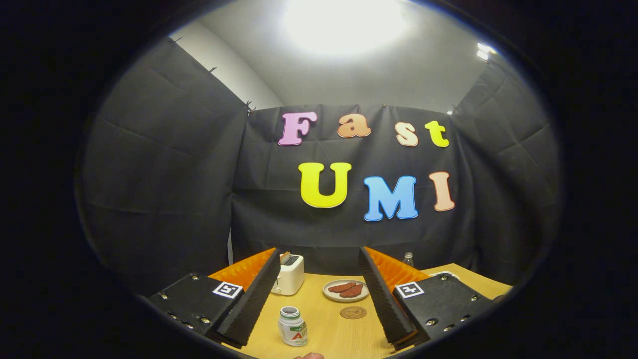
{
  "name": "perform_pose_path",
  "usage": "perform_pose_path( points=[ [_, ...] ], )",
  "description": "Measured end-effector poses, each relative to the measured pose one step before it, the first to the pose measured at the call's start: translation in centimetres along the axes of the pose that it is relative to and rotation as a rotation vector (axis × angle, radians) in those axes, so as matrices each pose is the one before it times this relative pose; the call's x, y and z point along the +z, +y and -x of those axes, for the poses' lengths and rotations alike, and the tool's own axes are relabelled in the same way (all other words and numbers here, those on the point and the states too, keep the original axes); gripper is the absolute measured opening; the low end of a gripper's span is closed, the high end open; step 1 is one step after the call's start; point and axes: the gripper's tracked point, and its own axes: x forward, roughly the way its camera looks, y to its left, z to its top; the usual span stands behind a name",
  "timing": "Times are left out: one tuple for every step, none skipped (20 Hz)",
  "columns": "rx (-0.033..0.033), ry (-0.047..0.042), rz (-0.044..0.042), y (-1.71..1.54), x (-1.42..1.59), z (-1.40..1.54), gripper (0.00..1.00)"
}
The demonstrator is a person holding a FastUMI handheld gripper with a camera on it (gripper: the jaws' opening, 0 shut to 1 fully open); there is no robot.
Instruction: Take the bottle from table, then pour the juice into the cup, finally place the bottle on the coaster
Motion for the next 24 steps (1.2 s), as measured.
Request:
perform_pose_path(
  points=[
    [-0.00371,-0.00096,-0.00554,-0.172,-0.11,0.073,0.96],
    [-0.00821,0.00215,-0.00643,-0.183,-0.143,-0.032,0.96],
    [-0.00946,-0.00201,-0.00556,-0.288,-0.075,0.104,0.96],
    [-0.00836,-0.00037,-0.00224,-0.179,-0.081,0.025,0.96],
    [-0.01162,0.00231,0.00033,-0.236,-0.246,-0.013,0.96],
    [-0.00976,0.00151,0.00035,-0.285,-0.166,0.014,0.96],
    [-0.00912,-0.00093,0.00016,-0.201,-0.066,-0.077,0.96],
    [-0.00486,0.00268,-0.00396,-0.142,-0.035,-0.127,0.96],
    [-0.00125,0.00542,-0.00646,0.079,-0.308,-0.248,0.96],
    [-0.00657,0.00386,-0.00591,-0.107,-0.142,-0.168,0.96],
    [-0.0092,0.00101,-0.00168,-0.169,-0.141,-0.094,0.96],
    [-0.00539,-0.00134,0.00104,-0.073,-0.024,-0.193,0.96],
    [-0.00099,0.00048,0.00128,0.203,-0.158,-0.214,0.96],
    [0.00739,-0.00334,-0.00218,0.241,-0.162,-0.093,0.96],
    [0.00847,-0.01209,0.00172,0.469,0.14,-0.176,0.96],
    [-0.00661,-0.00379,0.00685,-0.047,-0.153,-0.229,0.96],
    [-0.00765,0.00292,0.00562,-0.099,-0.484,-0.136,0.96],
    [0.0026,0.00267,0.00026,0.342,-0.371,-0.22,0.96],
    [0.00764,0.00491,-0.0025,0.638,-0.393,-0.218,0.96],
    [0.01246,0.00099,-0.00366,0.62,-0.318,-0.163,0.96],
    [0.01233,-0.0062,-0.0016,0.732,-0.223,-0.06,0.96],
    [0.00434,-0.00676,-0.00081,0.478,-0.224,-0.176,0.96],
    [-0.00306,-0.00114,0.00005,0.236,-0.636,-0.068,0.96],
    [-0.00537,0.00517,-0.00043,0.195,-0.694,-0.22,0.96]
  ],
)
